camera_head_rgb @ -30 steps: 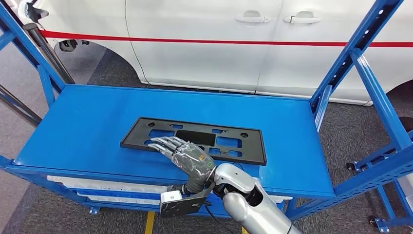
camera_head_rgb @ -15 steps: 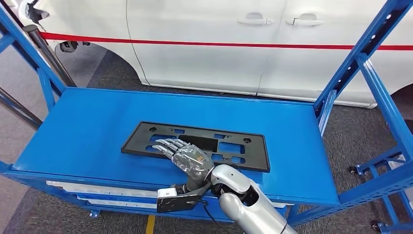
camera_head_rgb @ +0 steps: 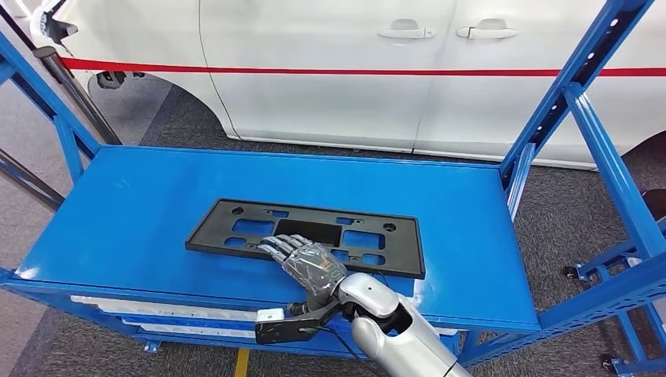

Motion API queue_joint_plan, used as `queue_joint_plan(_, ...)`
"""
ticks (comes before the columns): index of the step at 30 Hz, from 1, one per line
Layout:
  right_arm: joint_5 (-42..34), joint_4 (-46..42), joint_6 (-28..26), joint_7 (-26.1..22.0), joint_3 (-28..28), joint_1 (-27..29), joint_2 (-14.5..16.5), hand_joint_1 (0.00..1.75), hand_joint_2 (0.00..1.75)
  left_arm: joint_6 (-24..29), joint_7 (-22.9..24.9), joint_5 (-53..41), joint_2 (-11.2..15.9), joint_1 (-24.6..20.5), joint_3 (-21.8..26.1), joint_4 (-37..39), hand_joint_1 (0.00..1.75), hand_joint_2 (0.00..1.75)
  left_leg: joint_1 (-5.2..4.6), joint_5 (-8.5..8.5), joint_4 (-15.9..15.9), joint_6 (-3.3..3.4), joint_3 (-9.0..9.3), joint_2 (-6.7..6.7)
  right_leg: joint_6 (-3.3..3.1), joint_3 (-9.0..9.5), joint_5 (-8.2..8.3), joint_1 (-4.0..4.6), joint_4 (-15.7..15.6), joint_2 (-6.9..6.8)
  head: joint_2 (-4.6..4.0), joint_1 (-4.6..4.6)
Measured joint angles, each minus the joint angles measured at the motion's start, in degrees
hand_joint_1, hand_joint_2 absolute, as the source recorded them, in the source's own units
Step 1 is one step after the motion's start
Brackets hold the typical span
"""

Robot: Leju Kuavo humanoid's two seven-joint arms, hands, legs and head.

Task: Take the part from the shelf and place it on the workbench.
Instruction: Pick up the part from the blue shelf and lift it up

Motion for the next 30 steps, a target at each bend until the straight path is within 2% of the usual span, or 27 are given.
queue_joint_plan(9, 17.57, 2.34, -8.92, 7.14, -1.80, 1.99, 0.33, 0.00, 1.75, -1.26, -1.33, -1.64, -1.82, 0.01, 3.39, -1.10, 0.00, 0.00, -0.07, -0.08, 0.00, -0.16, 0.20, 0.00, 0.01, 0.28, -0.01, -0.09, -0.08, 0.00, 0.00, 0.01)
queue_joint_plan(15, 20.18, 2.46, -10.17, 8.08, -3.75, 2.85, 0.69, 0.00, 1.75, -1.54, -1.54, -2.21, -2.44, 0.01, 4.57, -1.64, 0.00, 0.00, -0.10, -0.12, 0.00, -0.15, 0.31, 0.00, 0.02, 0.43, -0.01, -0.12, -0.20, -0.01, 0.00, 0.00)
queue_joint_plan(23, 31.10, 1.23, -15.50, 11.07, -10.25, 6.42, 1.19, 0.00, 1.75, -2.14, -2.50, -5.27, -3.15, 0.02, 6.57, -1.87, 0.00, 0.00, -0.10, -0.12, 0.01, -0.15, 0.34, -0.01, 0.03, 0.47, -0.01, -0.13, -0.20, -0.03, 0.00, 0.00)
queue_joint_plan(29, 32.65, 0.57, -16.13, 11.55, -14.29, 7.71, 1.29, 0.00, 1.75, -2.20, -2.84, -6.37, -3.55, -0.01, 7.81, -2.05, 0.00, 0.00, -0.10, -0.13, 0.01, -0.14, 0.37, 0.00, 0.03, 0.48, -0.01, -0.13, -0.21, -0.01, 0.00, 0.00)
queue_joint_plan(30, 32.68, 0.53, -16.18, 11.55, -14.55, 7.80, 1.29, 0.14, 1.75, -2.20, -2.85, -6.39, -3.58, -0.01, 7.87, -2.07, 0.00, 0.00, -0.10, -0.13, 0.01, -0.14, 0.37, 0.00, 0.03, 0.48, -0.01, -0.12, -0.21, -0.01, 0.00, 0.00)
